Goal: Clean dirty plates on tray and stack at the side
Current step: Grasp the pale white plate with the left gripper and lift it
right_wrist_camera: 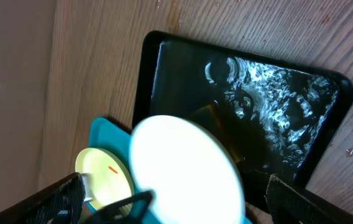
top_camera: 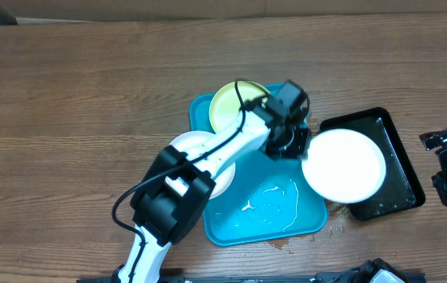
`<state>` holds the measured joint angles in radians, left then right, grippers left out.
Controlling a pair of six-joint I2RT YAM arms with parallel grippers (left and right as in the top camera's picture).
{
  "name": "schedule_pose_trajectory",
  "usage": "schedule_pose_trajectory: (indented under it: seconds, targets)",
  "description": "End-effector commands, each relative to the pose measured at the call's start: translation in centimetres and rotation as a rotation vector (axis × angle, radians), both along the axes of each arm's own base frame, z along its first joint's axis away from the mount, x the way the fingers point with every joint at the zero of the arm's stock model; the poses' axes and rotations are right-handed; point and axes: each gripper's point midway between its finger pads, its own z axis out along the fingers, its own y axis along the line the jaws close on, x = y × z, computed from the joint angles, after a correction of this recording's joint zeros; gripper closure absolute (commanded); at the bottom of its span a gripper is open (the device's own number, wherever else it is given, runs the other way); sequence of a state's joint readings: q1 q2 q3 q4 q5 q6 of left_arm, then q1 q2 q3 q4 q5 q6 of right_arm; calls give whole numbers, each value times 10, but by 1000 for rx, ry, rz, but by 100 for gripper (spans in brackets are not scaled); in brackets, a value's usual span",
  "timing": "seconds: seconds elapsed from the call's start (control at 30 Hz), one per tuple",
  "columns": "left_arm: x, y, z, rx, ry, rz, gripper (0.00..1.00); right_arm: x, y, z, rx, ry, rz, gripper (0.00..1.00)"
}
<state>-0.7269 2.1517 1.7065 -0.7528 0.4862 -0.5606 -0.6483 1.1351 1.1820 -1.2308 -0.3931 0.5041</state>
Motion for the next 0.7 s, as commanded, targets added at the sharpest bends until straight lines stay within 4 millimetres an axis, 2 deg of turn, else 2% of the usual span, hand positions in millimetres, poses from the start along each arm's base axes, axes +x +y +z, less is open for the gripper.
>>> schedule_pose_trajectory:
  seconds: [0.0, 0.07, 0.13, 0.23, 0.37, 0.5, 0.6, 0.67]
  targets:
    - [53, 9, 64, 101, -338, -2, 96, 2, -1, 9, -21, -32, 12, 5]
    - [65, 13, 81, 194, -463, 14, 96, 2, -1, 9, -22, -32, 12, 5]
    - [70, 8, 96, 249, -574, 9, 96, 2, -1, 9, -22, -32, 12, 5]
    - [74, -1, 114, 341, -750, 5, 96, 2, -1, 9, -21, -32, 12, 5]
    - [78, 0, 135, 506, -956, 49, 96, 1, 0, 9, -19, -29, 12, 5]
    - [75, -10, 169, 637, -1183, 36, 96, 1, 0, 9, -19, -29, 12, 5]
    - [67, -19, 183, 685, -1270, 8, 96, 1, 0, 9, -19, -29, 12, 5]
    - [63, -19, 196, 742, -1329, 31, 96, 1, 0, 9, -19, -29, 12, 5]
